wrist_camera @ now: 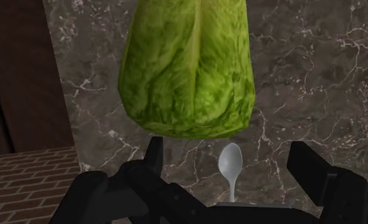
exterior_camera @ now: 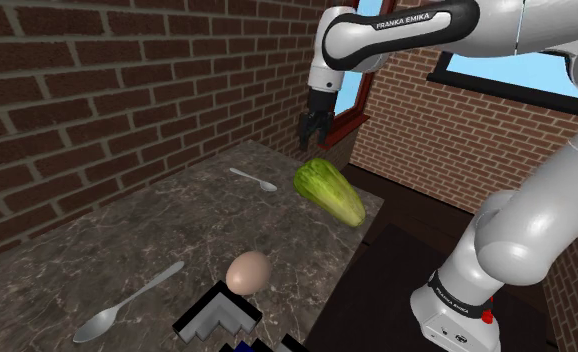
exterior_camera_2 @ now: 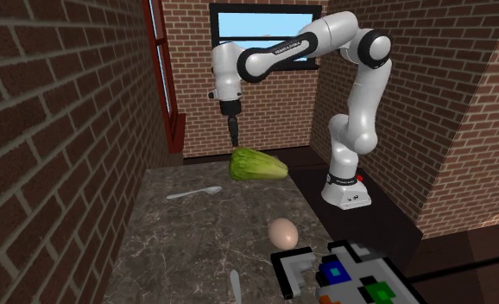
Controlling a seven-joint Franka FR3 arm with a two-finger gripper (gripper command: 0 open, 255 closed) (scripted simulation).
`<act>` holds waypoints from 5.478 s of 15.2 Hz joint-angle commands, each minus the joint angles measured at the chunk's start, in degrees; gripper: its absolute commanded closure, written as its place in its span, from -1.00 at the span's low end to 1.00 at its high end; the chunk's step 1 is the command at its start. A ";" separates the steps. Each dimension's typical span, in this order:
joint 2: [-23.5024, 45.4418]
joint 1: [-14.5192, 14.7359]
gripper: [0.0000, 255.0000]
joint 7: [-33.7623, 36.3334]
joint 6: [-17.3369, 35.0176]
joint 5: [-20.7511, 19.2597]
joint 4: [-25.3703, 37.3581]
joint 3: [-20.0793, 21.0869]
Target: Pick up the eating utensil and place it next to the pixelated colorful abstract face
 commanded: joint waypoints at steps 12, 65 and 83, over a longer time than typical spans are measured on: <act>30.86 2.34 -1.00 -1.00 0.77 0.21 27.17 2.28; 26.21 6.32 1.00 3.71 -0.48 0.33 23.65 4.49; -0.55 15.78 1.00 17.80 9.56 6.26 -10.24 13.33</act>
